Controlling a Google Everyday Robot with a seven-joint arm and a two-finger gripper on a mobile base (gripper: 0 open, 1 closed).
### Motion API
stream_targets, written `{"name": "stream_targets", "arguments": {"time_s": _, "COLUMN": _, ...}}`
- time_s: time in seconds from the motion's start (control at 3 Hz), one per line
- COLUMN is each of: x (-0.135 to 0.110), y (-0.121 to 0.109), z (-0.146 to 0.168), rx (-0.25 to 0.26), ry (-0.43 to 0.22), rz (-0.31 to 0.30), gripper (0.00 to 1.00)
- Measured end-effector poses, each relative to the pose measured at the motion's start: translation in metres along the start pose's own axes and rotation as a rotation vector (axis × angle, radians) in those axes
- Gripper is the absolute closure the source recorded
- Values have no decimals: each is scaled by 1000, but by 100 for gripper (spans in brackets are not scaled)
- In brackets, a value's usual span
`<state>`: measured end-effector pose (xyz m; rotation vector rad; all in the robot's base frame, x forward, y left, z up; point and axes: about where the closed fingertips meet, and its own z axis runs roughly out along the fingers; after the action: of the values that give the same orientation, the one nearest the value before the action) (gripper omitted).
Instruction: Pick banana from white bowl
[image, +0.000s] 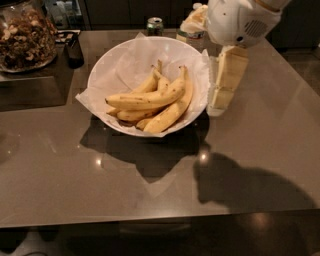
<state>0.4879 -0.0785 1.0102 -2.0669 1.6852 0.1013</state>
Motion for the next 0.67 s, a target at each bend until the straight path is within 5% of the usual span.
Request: {"name": "stream_targets", "arguments": {"time_s": 0.67, "x": -3, "y": -3, "z": -4, "rx": 25, "ry": -20, "rz": 1, "gripper": 0}}
